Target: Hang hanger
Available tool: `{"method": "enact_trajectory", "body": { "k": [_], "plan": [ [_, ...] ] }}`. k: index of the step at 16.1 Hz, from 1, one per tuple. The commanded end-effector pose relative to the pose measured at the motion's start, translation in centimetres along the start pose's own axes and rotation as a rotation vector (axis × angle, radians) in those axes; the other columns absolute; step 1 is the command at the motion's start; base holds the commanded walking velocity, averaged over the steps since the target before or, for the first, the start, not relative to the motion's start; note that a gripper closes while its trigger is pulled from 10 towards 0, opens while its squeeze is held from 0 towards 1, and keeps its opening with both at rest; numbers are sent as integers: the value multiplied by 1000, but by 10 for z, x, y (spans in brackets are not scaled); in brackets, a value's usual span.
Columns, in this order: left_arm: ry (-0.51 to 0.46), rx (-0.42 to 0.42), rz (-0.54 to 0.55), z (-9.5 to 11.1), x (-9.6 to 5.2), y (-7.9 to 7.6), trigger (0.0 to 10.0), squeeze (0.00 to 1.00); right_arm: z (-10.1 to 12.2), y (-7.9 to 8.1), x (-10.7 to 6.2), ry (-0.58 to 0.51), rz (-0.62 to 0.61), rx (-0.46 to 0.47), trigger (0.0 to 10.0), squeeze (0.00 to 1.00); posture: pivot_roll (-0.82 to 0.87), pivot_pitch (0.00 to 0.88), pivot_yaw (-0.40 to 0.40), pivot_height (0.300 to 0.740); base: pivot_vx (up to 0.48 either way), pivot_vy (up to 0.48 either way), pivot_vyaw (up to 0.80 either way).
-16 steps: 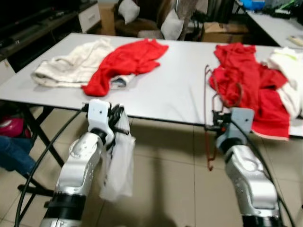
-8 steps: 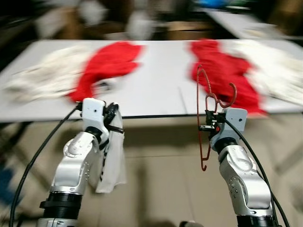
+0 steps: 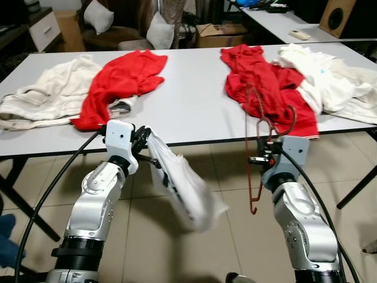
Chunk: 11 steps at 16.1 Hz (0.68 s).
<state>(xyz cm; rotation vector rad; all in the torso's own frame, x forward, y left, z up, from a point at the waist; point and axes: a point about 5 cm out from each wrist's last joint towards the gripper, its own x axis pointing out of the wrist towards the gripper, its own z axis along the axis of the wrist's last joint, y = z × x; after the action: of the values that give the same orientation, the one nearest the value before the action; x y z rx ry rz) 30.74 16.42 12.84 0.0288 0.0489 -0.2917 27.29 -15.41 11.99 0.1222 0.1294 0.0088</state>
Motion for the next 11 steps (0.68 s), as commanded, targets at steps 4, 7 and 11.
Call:
{"method": "enact_trajectory", "body": {
  "k": [4,7,11],
  "plan": [
    [0,10,3,1,0,0,10000,0,4,-1,1,-7,3,-2,10000,0,-47,0,17,740,0,417,0],
    [0,10,4,1,-1,1,10000,0,4,-1,2,-3,6,-1,10000,0,-48,0,18,740,0,417,0],
    [3,7,-6,0,-1,0,10000,0,3,-1,0,0,3,3,10000,0,-52,0,24,740,0,415,0]
  ]
}}
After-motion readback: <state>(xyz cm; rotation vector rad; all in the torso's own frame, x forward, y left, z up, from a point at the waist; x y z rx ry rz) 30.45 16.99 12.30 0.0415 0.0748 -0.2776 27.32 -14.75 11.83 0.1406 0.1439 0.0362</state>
